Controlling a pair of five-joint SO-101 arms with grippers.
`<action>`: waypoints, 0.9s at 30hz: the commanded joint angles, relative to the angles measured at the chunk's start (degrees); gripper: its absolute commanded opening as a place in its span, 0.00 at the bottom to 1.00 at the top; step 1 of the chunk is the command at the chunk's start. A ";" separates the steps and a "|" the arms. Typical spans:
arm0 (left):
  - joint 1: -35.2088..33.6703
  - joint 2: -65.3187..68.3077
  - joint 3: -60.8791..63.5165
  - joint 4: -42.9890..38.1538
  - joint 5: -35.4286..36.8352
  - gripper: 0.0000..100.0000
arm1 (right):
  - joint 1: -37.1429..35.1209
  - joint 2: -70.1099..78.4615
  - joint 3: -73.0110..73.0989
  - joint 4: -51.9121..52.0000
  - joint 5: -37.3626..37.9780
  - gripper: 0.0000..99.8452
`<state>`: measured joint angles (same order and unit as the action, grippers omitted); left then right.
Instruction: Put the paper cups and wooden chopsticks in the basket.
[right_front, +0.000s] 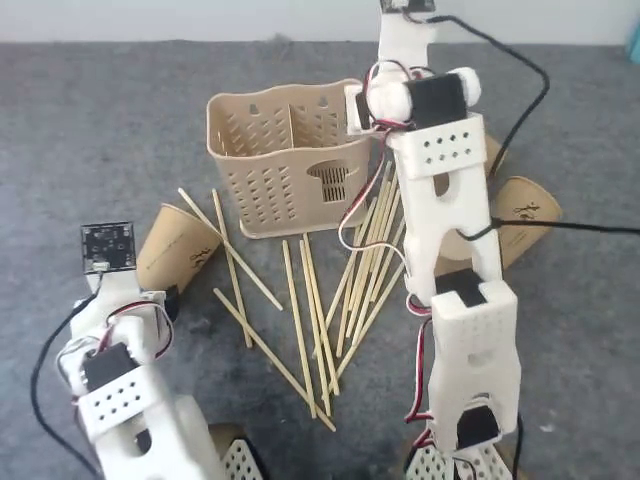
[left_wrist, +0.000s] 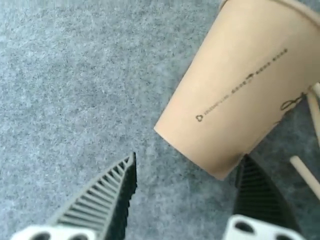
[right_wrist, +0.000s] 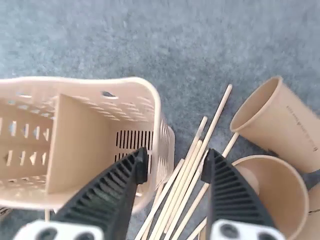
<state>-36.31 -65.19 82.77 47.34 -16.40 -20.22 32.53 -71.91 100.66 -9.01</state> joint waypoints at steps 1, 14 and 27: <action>0.26 -1.23 -0.31 -1.14 -0.53 0.30 | -2.86 -8.22 -3.16 2.42 1.32 0.19; 0.26 -1.23 -0.31 -1.32 -0.62 0.30 | -11.38 4.53 -3.60 -3.38 10.20 0.19; 0.35 -1.14 -0.31 -1.32 -0.88 0.30 | -15.08 10.68 -2.90 -10.77 12.84 0.19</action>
<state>-36.48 -65.19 82.77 47.34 -16.40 -33.76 43.34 -73.32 91.87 2.59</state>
